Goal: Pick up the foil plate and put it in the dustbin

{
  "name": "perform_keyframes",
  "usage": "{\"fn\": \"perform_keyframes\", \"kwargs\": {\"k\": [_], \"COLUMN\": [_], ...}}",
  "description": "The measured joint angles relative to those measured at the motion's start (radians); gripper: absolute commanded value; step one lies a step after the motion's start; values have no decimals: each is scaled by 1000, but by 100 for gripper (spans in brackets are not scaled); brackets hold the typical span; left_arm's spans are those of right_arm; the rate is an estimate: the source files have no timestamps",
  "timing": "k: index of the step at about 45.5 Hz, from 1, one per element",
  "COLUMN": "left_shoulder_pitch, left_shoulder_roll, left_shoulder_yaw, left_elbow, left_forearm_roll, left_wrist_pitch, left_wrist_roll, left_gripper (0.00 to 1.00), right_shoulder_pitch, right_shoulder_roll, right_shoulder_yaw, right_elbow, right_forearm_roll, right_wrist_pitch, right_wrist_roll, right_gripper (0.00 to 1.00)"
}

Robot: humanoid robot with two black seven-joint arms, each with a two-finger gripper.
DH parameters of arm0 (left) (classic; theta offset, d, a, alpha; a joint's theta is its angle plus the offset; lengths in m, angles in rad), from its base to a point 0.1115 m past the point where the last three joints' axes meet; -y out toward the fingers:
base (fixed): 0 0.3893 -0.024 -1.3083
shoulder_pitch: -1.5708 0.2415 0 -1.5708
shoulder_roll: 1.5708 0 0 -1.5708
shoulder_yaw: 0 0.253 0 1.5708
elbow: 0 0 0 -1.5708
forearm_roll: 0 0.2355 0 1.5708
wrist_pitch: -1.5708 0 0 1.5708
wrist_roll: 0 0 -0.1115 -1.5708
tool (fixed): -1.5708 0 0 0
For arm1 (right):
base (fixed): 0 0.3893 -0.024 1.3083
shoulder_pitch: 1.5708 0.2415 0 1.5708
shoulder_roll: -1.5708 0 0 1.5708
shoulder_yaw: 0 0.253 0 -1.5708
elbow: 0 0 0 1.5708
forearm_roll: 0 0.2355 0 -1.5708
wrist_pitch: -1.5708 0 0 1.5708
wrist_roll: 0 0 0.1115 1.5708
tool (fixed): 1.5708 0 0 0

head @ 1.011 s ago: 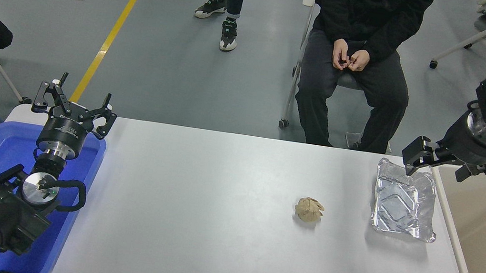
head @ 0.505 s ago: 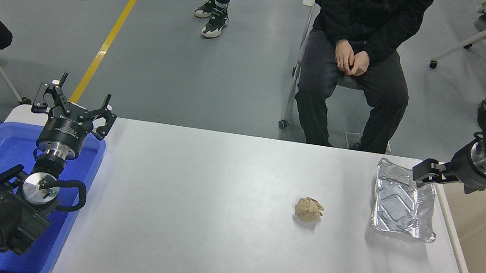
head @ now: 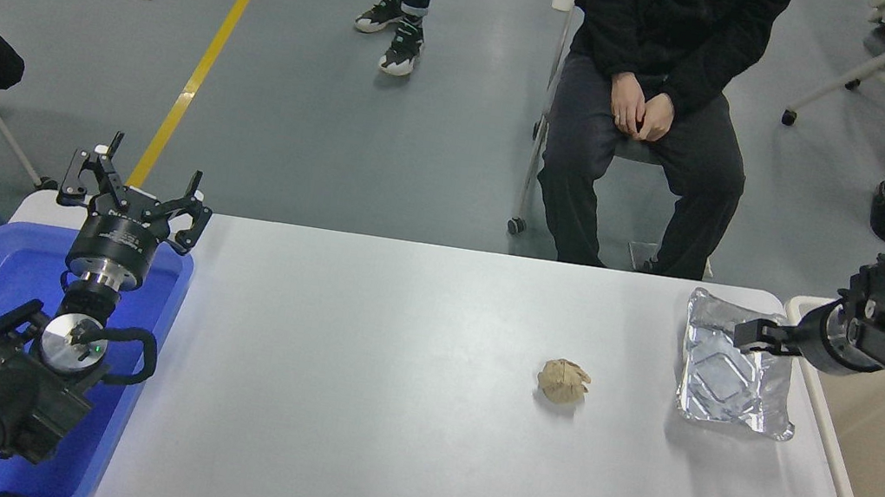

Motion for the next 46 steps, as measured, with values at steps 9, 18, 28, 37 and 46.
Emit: {"fn": "perform_keyframes", "kwargs": {"k": [9, 18, 28, 37, 46], "left_shoulder_pitch": [0, 0, 0, 0, 0], "left_shoulder_roll": [0, 0, 0, 0, 0], "left_shoulder_yaw": [0, 0, 0, 0, 0], "left_elbow": [0, 0, 0, 0, 0], "left_forearm_roll": [0, 0, 0, 1, 1], "left_wrist_pitch": [0, 0, 0, 0, 0], "left_wrist_roll": [0, 0, 0, 0, 0], "left_gripper": [99, 99, 99, 99, 99], "right_shoulder_pitch": [-110, -194, -276, -345, -408], "right_shoulder_roll": [5, 22, 47, 70, 83], "right_shoulder_yaw": [39, 94, 149, 195, 218], "right_elbow": [-132, -220, -272, -313, -339], "right_forearm_roll": [0, 10, 15, 15, 14], "right_wrist_pitch": [-6, -19, -90, -191, -266], "right_wrist_roll": [0, 1, 2, 1, 0], "right_gripper": [100, 100, 100, 100, 100]}}
